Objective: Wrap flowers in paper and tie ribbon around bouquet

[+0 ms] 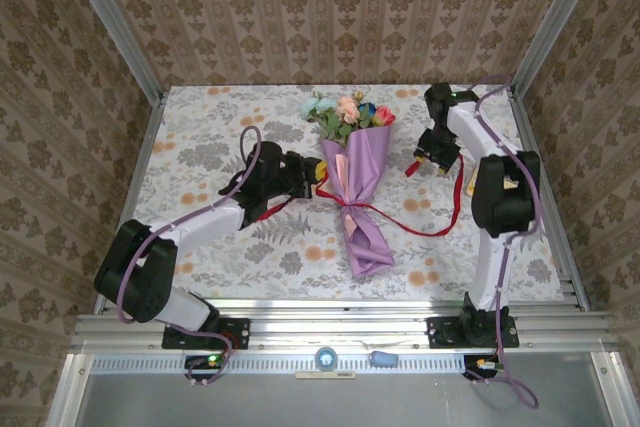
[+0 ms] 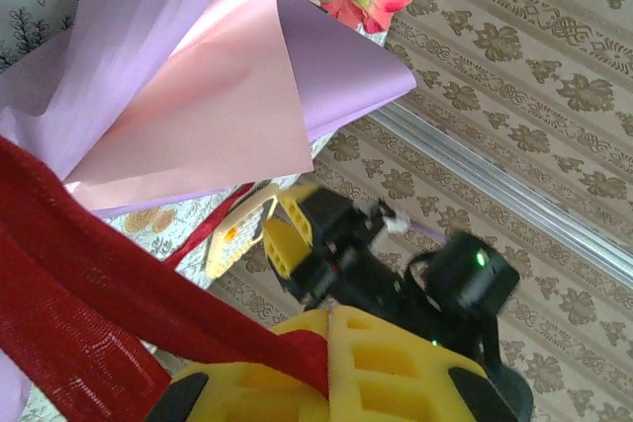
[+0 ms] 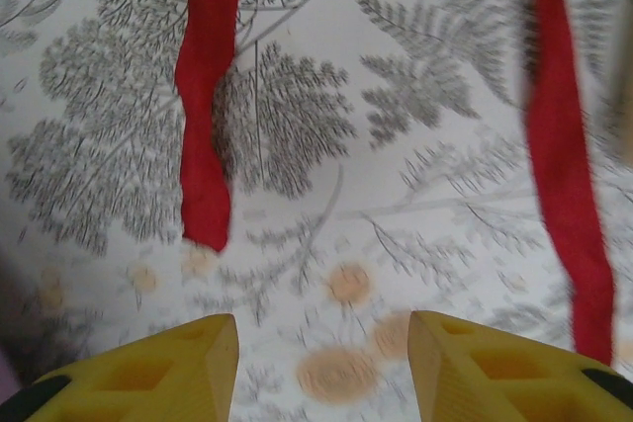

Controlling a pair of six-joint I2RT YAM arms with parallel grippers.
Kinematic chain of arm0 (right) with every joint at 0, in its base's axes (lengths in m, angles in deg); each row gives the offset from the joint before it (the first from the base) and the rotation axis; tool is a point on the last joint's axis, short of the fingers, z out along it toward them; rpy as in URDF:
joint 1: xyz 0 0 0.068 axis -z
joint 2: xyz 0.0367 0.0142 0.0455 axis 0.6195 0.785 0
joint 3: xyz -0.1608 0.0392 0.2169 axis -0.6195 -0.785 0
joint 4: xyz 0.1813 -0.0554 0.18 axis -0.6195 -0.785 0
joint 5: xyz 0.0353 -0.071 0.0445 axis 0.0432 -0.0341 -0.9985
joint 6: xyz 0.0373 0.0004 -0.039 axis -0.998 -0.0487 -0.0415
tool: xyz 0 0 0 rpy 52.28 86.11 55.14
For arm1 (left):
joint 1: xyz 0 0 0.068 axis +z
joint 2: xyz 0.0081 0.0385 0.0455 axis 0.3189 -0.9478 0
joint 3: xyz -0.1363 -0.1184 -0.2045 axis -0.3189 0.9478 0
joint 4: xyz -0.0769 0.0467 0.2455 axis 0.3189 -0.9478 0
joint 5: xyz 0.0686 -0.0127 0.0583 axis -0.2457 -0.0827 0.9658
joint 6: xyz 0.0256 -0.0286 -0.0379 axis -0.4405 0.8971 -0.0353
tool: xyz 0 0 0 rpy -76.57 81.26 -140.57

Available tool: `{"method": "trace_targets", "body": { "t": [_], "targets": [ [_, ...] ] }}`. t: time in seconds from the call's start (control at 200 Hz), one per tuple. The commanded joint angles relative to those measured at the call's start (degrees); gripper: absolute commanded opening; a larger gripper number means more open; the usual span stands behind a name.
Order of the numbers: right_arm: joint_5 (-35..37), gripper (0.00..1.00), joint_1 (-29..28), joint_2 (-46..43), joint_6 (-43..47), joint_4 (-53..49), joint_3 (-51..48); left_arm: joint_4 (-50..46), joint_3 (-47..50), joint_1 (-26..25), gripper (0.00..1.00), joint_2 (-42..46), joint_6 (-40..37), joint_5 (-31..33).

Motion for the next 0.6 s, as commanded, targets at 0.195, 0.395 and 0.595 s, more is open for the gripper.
{"method": "trace_targets", "body": {
  "t": [0.195, 0.395, 0.595],
  "targets": [
    [-4.1, 0.48, 3.3, 15.1, -1.3, -0.6, 14.6, 12.3, 3.0, -4.9, 0.00, -5.3, 1.1, 6.3],
    [-5.9, 0.44, 3.5, 19.5, -1.1, -0.3, 18.5, 12.1, 2.1, -7.2, 0.00, -6.5, 0.2, 7.4],
    [-7.0, 0.32, 3.6, 20.1, -1.6, 0.7, 18.9, 8.6, 3.3, -8.1, 0.00, -4.7, -1.2, 9.2]
  ]
}}
